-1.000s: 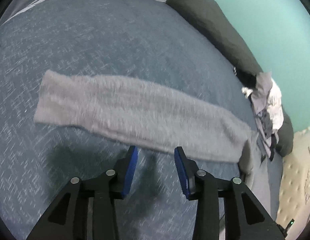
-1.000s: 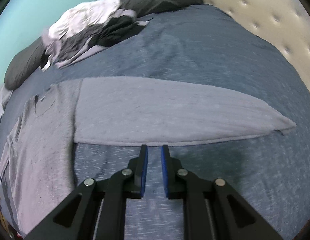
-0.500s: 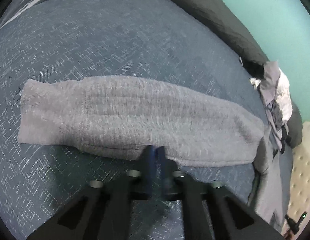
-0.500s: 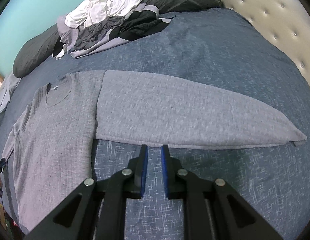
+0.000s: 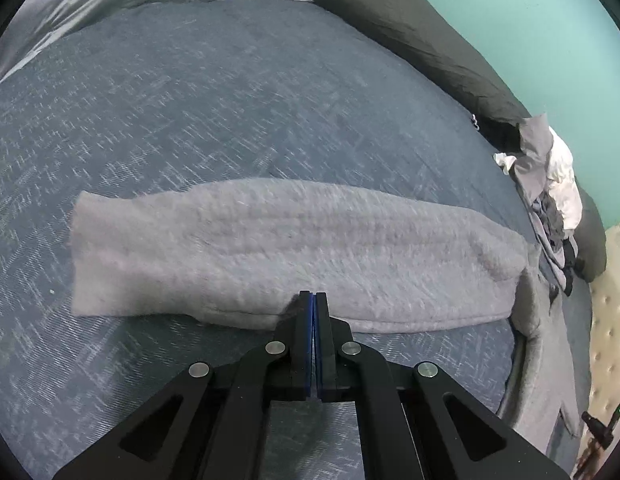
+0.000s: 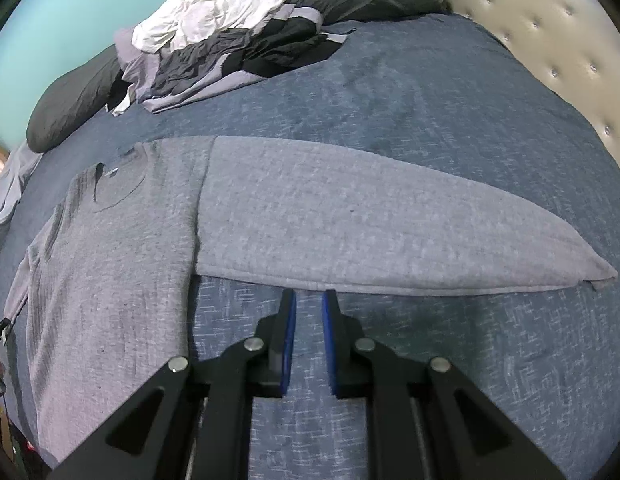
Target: Fold clothes
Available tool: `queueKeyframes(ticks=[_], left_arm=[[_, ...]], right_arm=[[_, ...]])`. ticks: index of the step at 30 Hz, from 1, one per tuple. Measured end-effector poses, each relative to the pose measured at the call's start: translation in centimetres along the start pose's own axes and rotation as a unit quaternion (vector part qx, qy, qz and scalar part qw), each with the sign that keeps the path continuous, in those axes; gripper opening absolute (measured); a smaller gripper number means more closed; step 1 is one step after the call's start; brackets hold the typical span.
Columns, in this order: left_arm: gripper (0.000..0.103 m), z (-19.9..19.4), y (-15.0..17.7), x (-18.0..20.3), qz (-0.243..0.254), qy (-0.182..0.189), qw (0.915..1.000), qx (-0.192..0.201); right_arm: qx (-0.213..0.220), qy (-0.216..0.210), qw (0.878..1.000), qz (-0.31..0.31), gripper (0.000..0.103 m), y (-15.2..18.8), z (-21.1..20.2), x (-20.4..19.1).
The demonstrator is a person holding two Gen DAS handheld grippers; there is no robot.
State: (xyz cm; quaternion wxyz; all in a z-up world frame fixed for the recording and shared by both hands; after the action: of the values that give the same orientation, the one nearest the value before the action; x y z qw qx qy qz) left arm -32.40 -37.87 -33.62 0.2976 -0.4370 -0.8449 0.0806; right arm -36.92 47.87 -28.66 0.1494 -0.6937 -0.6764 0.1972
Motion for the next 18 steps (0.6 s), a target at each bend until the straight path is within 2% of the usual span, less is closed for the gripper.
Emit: queueKeyframes(ticks=[3,6,8,9,10,11,14,18], left_arm=[[0.000,-0.3,-0.1,-0.4,0.008,-0.010,0.9998,-0.014],[0.004,-0.5,-0.7,-0.5,0.033,-0.030,0.9989,-0.010],[0.021,-0.5,-1.1,-0.5,0.047,-0.040,0.9981,-0.010],[0.027,-0.5,-1.4,-0.5,0.054,-0.044,0.9975,-0.008],[0.038,-0.6,-1.7,-0.6,0.059,-0.044,0.9972,-0.007],[0.042,-0.6,-2.1,-0.7,0.062,-0.045,0.9970,-0.005],[0.045,-0.6,-2.9,-1.2,0.075,-0.050,0.9959,-0.003],[0.046,-0.4,-3.9,-1.6,0.080,-0.043,0.9959,-0.006]], right_arm=[[-0.007,-0.024,0.999,-0.020,0.013,-0.6,0.7,-3.4],[-0.016,-0.061,0.996,-0.060,0.014,-2.1,2.1,-9.5],[-0.021,-0.083,0.992,-0.091,0.029,-3.2,3.1,-14.3],[-0.025,-0.093,0.990,-0.099,0.033,-3.5,3.6,-16.3],[-0.029,-0.107,0.988,-0.110,0.042,-3.9,4.3,-19.0],[-0.033,-0.123,0.984,-0.123,0.046,-4.3,4.9,-21.9],[-0.041,-0.161,0.970,-0.176,0.046,-5.2,6.4,-30.5],[-0.032,-0.190,0.952,-0.238,0.046,-7.6,7.9,-39.5]])
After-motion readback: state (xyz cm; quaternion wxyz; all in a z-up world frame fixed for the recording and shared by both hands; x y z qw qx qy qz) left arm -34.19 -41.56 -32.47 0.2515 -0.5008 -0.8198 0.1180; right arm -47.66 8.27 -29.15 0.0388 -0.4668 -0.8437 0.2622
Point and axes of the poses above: each gripper's, at about its wrist camera, not at the fingertips, and z roughly the way its jaws point, x to its right, y to its underside, the point moved 10 cm from there along z, roughly the way its jaws point, and after that the axes turned 7 degrees about -z, right-handed, at the moved point
